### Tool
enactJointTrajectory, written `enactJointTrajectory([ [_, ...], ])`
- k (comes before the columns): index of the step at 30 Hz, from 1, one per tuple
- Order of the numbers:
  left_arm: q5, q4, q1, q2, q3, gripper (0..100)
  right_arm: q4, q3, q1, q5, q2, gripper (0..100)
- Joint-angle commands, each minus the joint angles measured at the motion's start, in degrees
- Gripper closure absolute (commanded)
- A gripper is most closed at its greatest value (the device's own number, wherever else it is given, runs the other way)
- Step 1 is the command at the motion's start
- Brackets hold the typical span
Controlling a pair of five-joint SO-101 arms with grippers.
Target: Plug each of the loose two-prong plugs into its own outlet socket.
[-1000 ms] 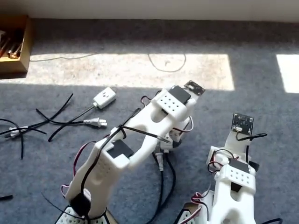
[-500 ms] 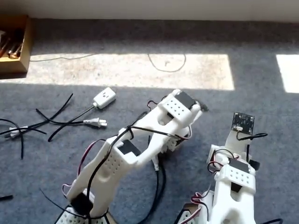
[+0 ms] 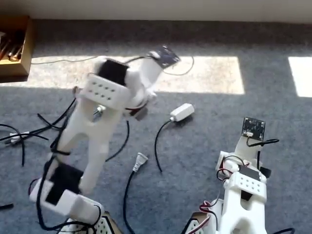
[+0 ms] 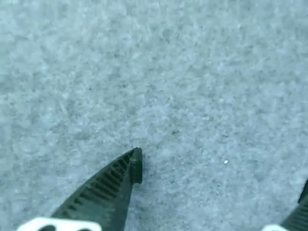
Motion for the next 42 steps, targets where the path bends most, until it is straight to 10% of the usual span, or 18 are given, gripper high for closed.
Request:
enactJointTrajectory([
  [1, -10.6, 1.0, -15.1, -13.8, 3.3, 100, -1.1, -1.5, -1.5, -0.1, -0.7, 52.4],
  [8, -59.3, 1.0, -30.5, -22.8, 25.5, 100, -1.1, -1.5, -1.8, -0.1, -0.7, 52.4],
  [14, -79.6, 0.7, -28.3, -27.6, 47.4, 100, -1.1, -1.5, -1.8, -0.1, -0.7, 52.4],
  [27, -56.9, -7.0, -11.2, -34.7, 59.7, 70, -1.1, -1.5, -1.8, -0.1, -0.7, 52.4],
  [42, -46.1, -7.4, -6.7, -35.0, 62.0, 69, -1.1, -1.5, -1.8, -0.1, -0.7, 52.4],
])
